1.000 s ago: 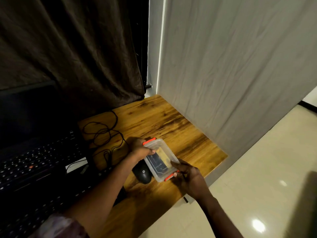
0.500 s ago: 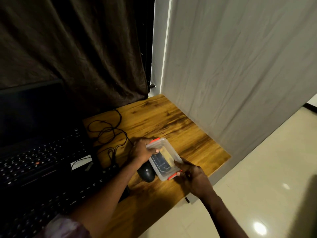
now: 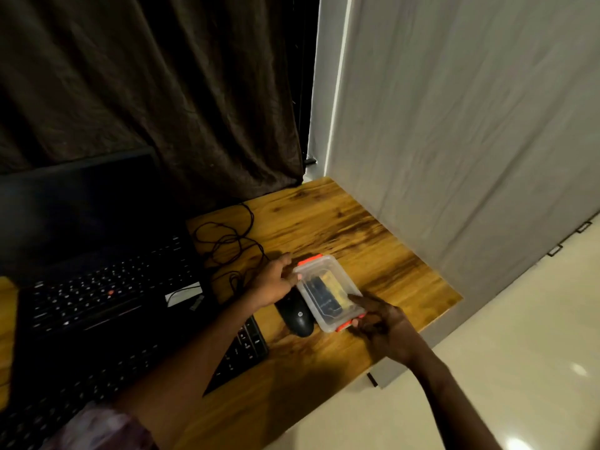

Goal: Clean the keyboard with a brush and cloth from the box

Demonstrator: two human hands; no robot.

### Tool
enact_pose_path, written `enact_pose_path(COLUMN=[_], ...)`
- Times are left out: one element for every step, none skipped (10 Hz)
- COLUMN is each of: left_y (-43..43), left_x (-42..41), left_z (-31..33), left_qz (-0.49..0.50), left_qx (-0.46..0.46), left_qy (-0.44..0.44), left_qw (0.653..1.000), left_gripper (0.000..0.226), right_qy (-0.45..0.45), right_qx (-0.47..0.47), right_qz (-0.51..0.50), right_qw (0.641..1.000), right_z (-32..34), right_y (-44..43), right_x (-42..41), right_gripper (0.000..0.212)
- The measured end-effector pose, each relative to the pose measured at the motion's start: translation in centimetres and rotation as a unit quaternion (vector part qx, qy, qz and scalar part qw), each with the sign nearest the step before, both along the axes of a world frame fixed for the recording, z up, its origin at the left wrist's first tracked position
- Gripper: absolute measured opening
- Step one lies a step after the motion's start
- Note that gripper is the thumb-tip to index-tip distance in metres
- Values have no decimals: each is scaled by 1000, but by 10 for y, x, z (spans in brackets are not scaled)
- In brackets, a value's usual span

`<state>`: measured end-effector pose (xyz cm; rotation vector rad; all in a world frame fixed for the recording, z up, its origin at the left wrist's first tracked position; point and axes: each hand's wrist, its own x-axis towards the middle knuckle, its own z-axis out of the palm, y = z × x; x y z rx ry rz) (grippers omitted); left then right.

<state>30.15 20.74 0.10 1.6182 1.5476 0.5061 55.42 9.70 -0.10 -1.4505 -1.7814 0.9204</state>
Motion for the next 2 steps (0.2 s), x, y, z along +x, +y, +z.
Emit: enact_pose_path(left_y=[-7,-19], left_x=[-21,-48], left_z=[-7,-7], left_qz=[12,-12], left_qx=[19,68], left_qy=[3,96], left_qw=[1000,993], left_gripper=[64,72], right_qy=[-40,-96], right_qx=[76,98], right_qz=[-15,-37], right_qw=[996,990], right_z=[3,2], right_y=[3,16], right_x=[6,-4], right_gripper=[46,62])
